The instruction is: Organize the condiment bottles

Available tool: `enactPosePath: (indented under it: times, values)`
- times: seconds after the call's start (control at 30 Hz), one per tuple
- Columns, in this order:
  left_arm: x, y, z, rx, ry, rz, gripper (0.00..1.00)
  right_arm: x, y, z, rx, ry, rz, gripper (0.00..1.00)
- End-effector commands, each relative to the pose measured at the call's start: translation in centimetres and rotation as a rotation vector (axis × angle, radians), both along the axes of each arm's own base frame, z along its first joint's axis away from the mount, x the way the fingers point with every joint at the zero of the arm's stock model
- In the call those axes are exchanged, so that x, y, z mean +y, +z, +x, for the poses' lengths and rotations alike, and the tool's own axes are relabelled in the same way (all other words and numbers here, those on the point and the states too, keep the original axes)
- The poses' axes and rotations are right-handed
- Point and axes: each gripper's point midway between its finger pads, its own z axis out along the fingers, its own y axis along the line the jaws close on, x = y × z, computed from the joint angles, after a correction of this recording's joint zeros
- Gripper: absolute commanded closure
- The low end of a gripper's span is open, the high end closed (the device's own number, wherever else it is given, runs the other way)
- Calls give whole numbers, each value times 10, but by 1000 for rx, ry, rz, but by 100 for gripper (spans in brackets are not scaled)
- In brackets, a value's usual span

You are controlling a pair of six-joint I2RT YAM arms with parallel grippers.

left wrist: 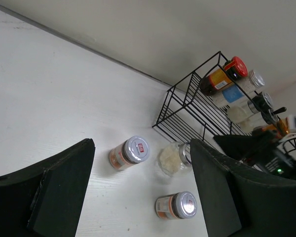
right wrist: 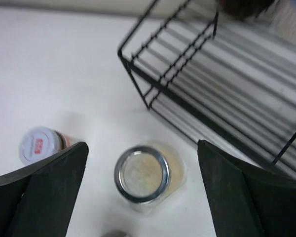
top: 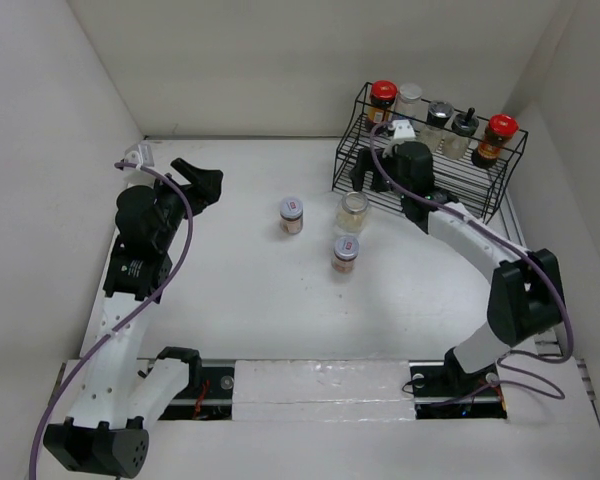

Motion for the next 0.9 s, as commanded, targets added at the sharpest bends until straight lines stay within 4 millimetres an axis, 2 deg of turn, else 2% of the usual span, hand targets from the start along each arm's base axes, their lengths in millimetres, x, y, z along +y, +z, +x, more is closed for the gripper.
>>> enactPosePath:
  times: [0.0,0.07,0.1,0.17,0.2,0.23,0.27,0.37,0.5,0.6,0.7,0.77,0.87]
  values:
    - [0,20,3,-71,1,3,27,20,-24,-12,81,57,-2,0]
    - [-2,18,2,-61,-9,4,27,24,-37,-13,107,43,-26,0]
    - [-3,21,-2,-72,-18,1,27,23,-54,-15,153,43,-45,0]
    - [-1,23,-1,-81,-9,1,27,19,-66,-16,182,27,-64,0]
    - [0,23,0,-81,1,2,27,19,-67,-16,182,27,-64,0]
    - [0,20,2,-72,1,3,27,22,-80,-16,214,36,-62,0]
    - [-3,20,1,-72,-19,1,27,24,-85,-17,226,48,-62,0]
    - [-3,24,-2,-83,-19,0,27,40,-87,-19,233,75,-71,0]
    - [-3,24,-2,-83,-19,0,27,23,-94,-18,242,-24,-132,0]
    - [-1,24,-1,-83,-9,1,27,22,-102,-17,257,-33,-144,3]
    - [-3,24,-2,-83,-19,0,27,22,-99,-12,246,-47,-146,10]
    - [-3,24,-2,-83,-19,0,27,15,-103,-9,246,-84,-166,10]
    - [-1,24,-1,-83,-7,1,27,17,-103,-5,240,-97,-176,13]
